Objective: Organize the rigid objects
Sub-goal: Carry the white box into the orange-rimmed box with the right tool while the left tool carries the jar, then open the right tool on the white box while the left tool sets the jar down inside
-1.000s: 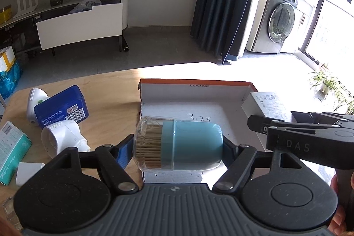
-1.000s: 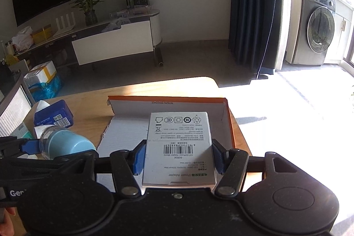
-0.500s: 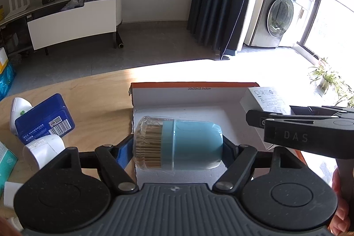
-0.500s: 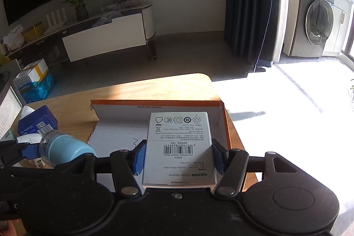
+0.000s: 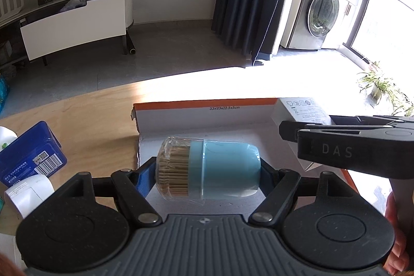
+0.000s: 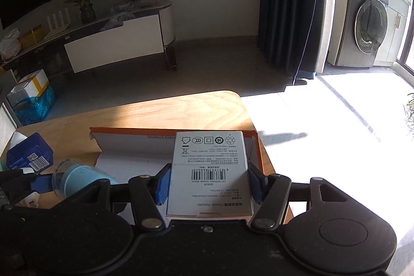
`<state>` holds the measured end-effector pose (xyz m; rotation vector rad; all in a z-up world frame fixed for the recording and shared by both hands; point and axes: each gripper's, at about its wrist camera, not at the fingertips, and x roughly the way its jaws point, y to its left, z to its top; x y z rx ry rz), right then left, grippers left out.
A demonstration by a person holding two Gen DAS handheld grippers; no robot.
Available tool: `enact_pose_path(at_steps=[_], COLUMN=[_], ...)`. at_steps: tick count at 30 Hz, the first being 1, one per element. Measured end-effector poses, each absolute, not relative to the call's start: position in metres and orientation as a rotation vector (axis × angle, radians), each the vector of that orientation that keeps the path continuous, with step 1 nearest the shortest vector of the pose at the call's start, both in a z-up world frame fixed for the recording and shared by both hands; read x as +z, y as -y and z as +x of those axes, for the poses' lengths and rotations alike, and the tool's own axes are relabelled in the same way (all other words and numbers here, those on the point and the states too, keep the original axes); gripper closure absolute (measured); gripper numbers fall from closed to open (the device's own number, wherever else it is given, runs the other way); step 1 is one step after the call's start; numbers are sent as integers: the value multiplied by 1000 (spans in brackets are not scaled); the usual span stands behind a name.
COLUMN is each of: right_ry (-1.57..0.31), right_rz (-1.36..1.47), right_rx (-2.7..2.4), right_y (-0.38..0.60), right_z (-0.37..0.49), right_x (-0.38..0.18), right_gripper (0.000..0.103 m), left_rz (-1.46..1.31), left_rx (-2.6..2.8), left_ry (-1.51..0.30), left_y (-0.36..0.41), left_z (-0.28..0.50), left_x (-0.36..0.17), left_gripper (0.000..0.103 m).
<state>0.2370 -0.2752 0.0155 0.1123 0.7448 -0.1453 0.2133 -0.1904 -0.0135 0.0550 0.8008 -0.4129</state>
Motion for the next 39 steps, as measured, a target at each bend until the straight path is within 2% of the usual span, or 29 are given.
enact_pose_path(at_steps=[3, 11, 12, 13, 14, 28, 39], right_ry=[-708, -664, -658, -654, -647, -657, -674], right_rz=[121, 167, 167, 162, 151, 170, 179], right_rx=[-139, -186, -182, -180, -183, -171, -130], right_y=[279, 296, 296, 296, 295, 281, 261], right_z=[232, 207, 204, 201, 198, 164, 145], right_x=[20, 32, 34, 36, 38, 44, 46], right_gripper=[25, 25, 25, 25, 25, 23, 21], left_rz=[56, 30, 34, 39, 46, 57, 30], left_rx=[-419, -456, -455, -456, -449, -338, -275], left_ry=[-812, -837, -834, -830, -817, -803, -772], left_y=[193, 203, 204, 204, 203, 171, 145], left_z=[217, 225, 224, 222, 218, 177, 151], left_x=[-18, -23, -21, -19, -17, 12, 23], left_gripper=[25, 24, 21, 12, 10, 1, 0])
